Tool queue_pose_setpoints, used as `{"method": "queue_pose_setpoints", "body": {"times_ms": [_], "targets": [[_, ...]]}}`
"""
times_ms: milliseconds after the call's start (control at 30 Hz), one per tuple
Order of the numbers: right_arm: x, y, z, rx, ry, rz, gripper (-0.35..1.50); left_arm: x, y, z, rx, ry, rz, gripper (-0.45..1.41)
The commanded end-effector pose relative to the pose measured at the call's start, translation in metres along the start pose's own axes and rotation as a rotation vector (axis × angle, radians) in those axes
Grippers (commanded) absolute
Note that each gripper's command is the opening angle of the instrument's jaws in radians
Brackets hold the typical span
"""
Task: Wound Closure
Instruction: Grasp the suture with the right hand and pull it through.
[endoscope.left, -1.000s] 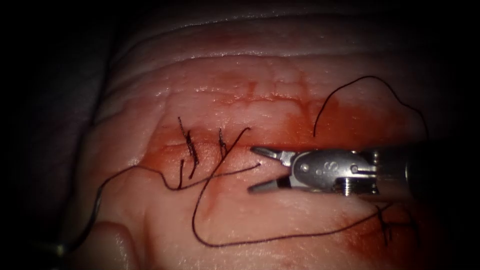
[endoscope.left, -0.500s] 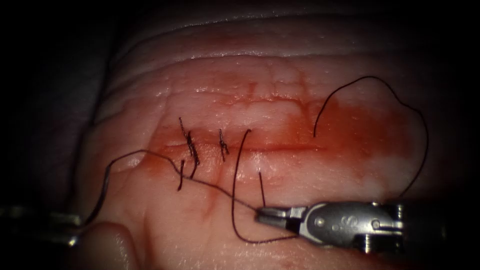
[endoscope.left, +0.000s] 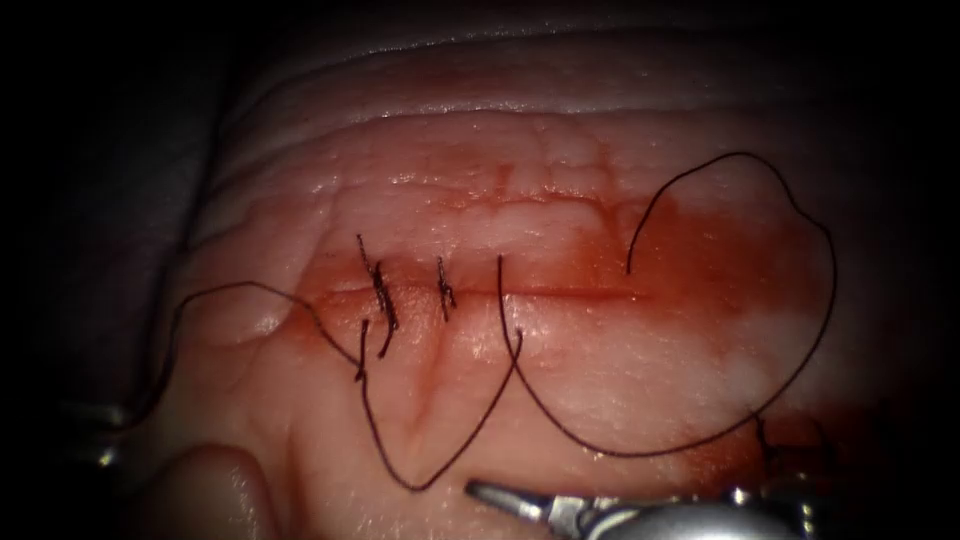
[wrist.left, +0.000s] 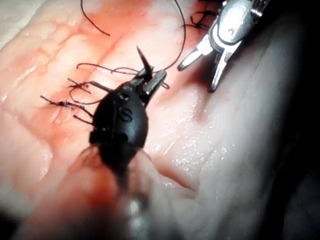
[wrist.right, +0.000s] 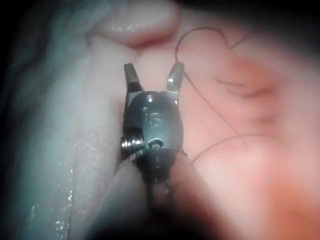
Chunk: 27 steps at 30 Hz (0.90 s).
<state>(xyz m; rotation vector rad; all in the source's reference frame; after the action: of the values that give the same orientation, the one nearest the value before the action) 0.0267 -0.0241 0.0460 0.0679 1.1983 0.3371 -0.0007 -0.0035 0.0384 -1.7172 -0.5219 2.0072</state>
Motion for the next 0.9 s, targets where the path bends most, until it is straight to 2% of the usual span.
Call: {"method": "queue_pose_setpoints", "body": {"times_ms": [33, 167, 233, 333, 433, 500, 533, 567, 767, 800, 833, 900], "targets": [[-0.0013, 0.0018, 0.0002, -0.016, 0.004, -0.011, 1.24, -0.0005, -0.0002, 0.0002, 0.008, 0.007, 0.003, -0.45], [-0.0034, 0.0057, -0.0006, -0.038, -0.015, -0.040, 1.14, -0.0003, -0.0017, -0.0022, 0.070, 0.007, 0.006, -0.45], [-0.0043, 0.0067, -0.0005, -0.046, -0.022, -0.038, 1.13, -0.0004, -0.0022, -0.0029, 0.091, 0.009, 0.005, -0.45], [-0.0058, 0.0081, 0.0003, -0.071, -0.035, -0.037, 1.04, -0.0006, -0.0028, -0.0034, 0.124, -0.002, 0.006, -0.45], [-0.0073, 0.0094, 0.0020, -0.098, -0.056, -0.037, 1.01, -0.0008, -0.0030, -0.0030, 0.120, 0.002, 0.006, -0.45], [-0.0078, 0.0099, 0.0030, -0.100, -0.073, -0.050, 0.94, -0.0010, -0.0030, -0.0028, 0.122, 0.002, 0.007, -0.45], [-0.0082, 0.0104, 0.0037, -0.095, -0.088, -0.051, 0.76, -0.0011, -0.0031, -0.0026, 0.121, 0.004, 0.008, -0.45], [-0.0085, 0.0106, 0.0041, -0.094, -0.096, -0.053, 0.69, -0.0011, -0.0031, -0.0026, 0.122, 0.004, 0.008, -0.45], [-0.0095, 0.0104, 0.0062, -0.105, -0.109, -0.063, 0.67, -0.0012, -0.0031, -0.0025, 0.120, 0.005, 0.009, -0.45], [-0.0096, 0.0103, 0.0064, -0.103, -0.114, -0.065, 0.54, -0.0012, -0.0031, -0.0025, 0.120, 0.005, 0.009, -0.45], [-0.0097, 0.0101, 0.0068, -0.092, -0.133, -0.073, 0.15, -0.0012, -0.0031, -0.0023, 0.119, 0.006, 0.009, -0.45], [-0.0098, 0.0100, 0.0070, -0.089, -0.141, -0.074, 0.07, -0.0013, -0.0030, -0.0022, 0.118, 0.008, 0.010, -0.45]]}}
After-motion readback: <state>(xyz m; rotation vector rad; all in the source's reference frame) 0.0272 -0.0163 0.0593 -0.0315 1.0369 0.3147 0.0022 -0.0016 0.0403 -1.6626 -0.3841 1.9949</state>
